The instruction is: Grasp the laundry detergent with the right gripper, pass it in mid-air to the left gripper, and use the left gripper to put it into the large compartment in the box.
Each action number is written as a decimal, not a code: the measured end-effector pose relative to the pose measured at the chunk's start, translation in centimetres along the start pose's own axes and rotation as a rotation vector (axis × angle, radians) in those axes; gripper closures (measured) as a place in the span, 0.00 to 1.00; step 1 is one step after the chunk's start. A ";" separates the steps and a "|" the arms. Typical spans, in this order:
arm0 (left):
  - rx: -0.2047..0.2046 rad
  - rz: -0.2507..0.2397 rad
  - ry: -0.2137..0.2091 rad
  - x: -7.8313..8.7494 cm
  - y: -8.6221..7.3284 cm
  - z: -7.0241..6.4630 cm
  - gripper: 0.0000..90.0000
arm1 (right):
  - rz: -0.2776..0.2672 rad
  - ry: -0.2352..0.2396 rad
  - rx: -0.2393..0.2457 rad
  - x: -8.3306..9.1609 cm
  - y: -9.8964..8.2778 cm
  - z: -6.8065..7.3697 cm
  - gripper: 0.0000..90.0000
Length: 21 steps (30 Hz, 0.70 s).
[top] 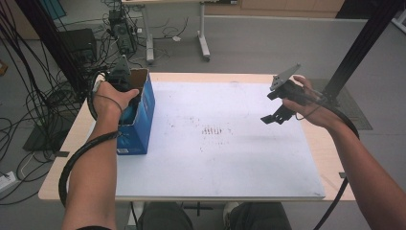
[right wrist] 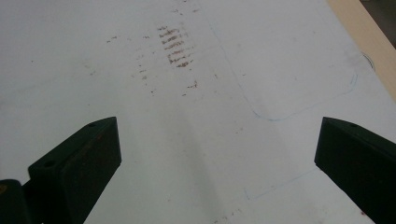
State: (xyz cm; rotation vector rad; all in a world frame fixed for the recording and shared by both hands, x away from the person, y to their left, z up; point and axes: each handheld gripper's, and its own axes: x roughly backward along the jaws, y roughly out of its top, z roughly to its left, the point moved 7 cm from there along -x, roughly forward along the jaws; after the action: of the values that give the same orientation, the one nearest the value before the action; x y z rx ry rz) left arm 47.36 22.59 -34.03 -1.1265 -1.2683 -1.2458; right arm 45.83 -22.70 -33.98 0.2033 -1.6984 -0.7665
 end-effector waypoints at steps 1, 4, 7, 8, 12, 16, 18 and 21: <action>0.000 0.000 0.001 0.0 0.0 0.0 0.40 | 0.000 0.000 0.000 0.0 0.0 0.0 0.00; -0.001 0.000 0.002 0.0 0.0 0.0 0.40 | -0.001 -0.001 0.001 0.1 0.1 0.0 0.00; -0.001 0.001 0.003 0.0 0.0 -0.1 0.40 | -0.002 -0.001 0.001 0.2 0.1 0.0 0.00; -0.002 0.002 0.003 0.0 0.0 -0.1 0.40 | -0.003 -0.001 0.001 0.2 0.1 0.0 0.00; -0.003 0.001 0.004 0.0 0.0 -0.1 0.40 | -0.002 0.000 0.000 0.2 0.0 0.1 0.00; -0.002 0.000 0.004 0.0 0.0 -0.1 0.40 | -0.001 -0.001 0.000 0.3 0.0 0.1 0.00; -0.002 0.001 0.005 0.0 0.0 -0.1 0.40 | -0.001 0.000 0.000 0.3 0.0 0.1 0.00; -0.002 0.001 0.005 0.0 0.0 -0.1 0.40 | -0.001 0.000 0.000 0.3 0.0 0.1 0.00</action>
State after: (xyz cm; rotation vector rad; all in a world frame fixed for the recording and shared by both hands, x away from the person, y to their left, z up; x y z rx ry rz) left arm 47.33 22.48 -34.04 -1.1253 -1.2625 -1.2487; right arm 45.62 -22.86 -33.75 0.2045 -1.6990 -0.7674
